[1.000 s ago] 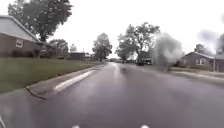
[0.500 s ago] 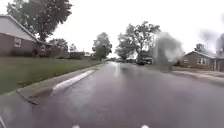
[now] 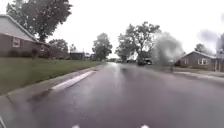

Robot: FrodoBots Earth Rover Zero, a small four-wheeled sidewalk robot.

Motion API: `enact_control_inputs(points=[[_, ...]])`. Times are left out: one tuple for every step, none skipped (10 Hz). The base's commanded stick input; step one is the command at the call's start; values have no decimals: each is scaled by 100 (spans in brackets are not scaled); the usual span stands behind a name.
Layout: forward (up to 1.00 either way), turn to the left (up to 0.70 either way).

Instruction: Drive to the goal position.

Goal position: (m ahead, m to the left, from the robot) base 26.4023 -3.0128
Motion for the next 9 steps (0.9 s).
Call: enact_control_inputs(points=[[50, 0], [50, 0], [50, 0], [50, 0], [50, 0], [50, 0], [50, 0], [50, 0], [50, 0]])
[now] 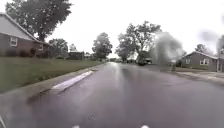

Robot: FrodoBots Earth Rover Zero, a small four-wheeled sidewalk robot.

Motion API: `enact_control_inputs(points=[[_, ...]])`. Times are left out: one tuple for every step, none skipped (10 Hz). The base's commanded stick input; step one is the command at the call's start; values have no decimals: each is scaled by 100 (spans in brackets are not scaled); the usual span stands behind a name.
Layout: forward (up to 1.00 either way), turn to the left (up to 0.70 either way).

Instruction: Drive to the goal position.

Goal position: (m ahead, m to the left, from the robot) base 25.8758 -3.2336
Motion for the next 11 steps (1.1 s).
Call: enact_control_inputs(points=[[50, 0], [50, 0], [50, 0], [50, 0], [50, 0], [50, 0], [50, 0], [50, 0], [50, 0], [50, 0], [50, 0]])
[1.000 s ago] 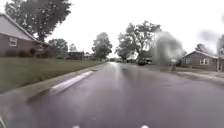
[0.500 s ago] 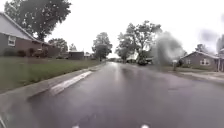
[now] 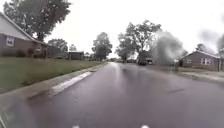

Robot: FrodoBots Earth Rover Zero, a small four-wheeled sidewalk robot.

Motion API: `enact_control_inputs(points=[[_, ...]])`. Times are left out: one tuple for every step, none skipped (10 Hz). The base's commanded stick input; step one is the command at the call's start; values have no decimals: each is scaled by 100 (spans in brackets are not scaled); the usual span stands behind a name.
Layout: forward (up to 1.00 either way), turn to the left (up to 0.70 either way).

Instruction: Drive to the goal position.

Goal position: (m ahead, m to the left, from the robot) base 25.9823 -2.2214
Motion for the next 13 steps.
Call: enact_control_inputs(points=[[50, 0], [50, 0], [50, 0], [50, 0], [50, 0], [50, 0], [50, 0], [50, 0], [50, 0], [50, 0], [50, 0], [50, 0], [50, 0]])
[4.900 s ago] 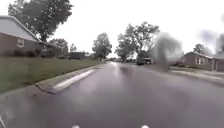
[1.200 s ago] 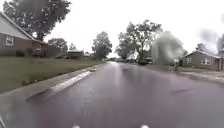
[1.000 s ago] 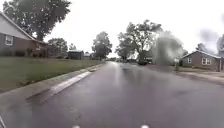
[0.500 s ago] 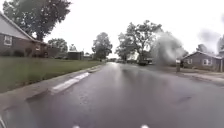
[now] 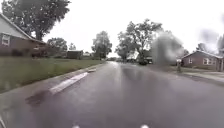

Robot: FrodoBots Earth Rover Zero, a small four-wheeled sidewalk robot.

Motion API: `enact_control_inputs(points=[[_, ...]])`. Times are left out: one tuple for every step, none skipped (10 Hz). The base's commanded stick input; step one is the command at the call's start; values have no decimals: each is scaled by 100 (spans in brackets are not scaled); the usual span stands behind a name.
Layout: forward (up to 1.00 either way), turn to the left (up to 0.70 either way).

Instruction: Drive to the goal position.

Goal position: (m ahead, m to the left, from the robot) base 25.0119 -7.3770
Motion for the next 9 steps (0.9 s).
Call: enact_control_inputs(points=[[50, 0], [50, 0], [50, 0], [50, 0], [50, 0], [50, 0], [50, 5], [50, 46], [50, 0]])
